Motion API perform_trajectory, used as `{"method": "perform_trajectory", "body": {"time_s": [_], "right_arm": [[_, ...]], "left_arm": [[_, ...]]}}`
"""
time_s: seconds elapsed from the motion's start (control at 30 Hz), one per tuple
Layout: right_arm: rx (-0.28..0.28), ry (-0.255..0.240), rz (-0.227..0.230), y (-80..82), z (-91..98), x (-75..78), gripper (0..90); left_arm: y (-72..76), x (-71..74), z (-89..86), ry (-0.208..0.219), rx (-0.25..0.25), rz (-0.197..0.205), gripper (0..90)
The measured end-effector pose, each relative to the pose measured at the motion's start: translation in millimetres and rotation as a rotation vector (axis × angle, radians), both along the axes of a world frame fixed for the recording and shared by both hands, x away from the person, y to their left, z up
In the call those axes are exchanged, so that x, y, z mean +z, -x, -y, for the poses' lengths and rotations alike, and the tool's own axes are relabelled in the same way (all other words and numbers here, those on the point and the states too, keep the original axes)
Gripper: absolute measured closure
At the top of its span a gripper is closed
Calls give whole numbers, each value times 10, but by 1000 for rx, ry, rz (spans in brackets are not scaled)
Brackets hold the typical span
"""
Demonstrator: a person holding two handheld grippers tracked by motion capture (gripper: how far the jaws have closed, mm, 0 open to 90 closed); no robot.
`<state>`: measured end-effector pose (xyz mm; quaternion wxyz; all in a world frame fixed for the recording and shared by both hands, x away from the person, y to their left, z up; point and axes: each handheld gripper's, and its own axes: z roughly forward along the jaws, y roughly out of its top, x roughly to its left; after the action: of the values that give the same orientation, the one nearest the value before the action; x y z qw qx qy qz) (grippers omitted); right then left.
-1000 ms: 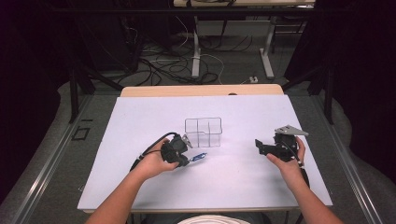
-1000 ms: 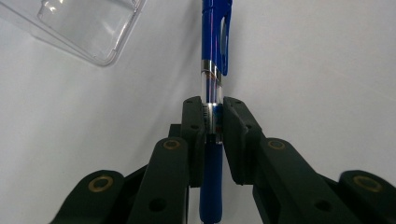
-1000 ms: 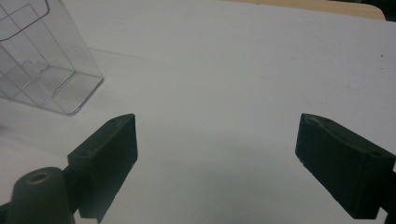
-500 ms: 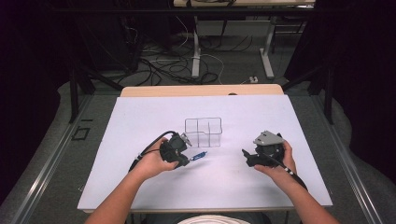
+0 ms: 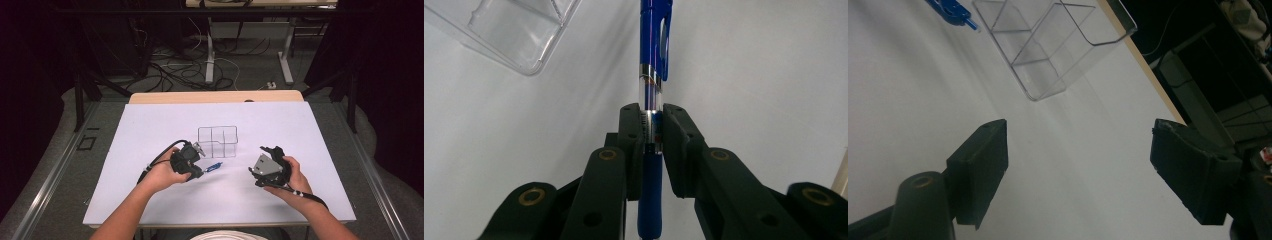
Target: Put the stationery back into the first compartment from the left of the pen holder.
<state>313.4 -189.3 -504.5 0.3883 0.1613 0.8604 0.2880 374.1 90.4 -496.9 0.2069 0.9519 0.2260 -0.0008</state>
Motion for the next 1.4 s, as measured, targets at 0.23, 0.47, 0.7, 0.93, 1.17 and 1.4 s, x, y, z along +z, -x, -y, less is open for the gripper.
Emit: {"method": "perform_trajectory", "body": {"time_s": [0.23, 0.47, 0.7, 0.93, 1.17, 1.4], "right_arm": [[42, 63, 53, 38, -53, -4, 263], [86, 101, 53, 82, -116, -23, 364], [172, 220, 118, 143, -236, -96, 390], [260, 280, 125, 258, -417, -141, 463], [365, 320, 192, 350, -516, -180, 537], [436, 382, 242, 375, -595, -246, 569]], "left_arm": [[-5, 2, -11, 7, 6, -4, 791], [-4, 11, -8, 13, 8, -8, 791], [30, 8, 63, 22, 0, -22, 791], [76, 17, 165, 13, -25, -31, 791], [111, 43, 214, 42, -32, -41, 791], [140, 38, 285, 36, -51, -49, 791]]}}
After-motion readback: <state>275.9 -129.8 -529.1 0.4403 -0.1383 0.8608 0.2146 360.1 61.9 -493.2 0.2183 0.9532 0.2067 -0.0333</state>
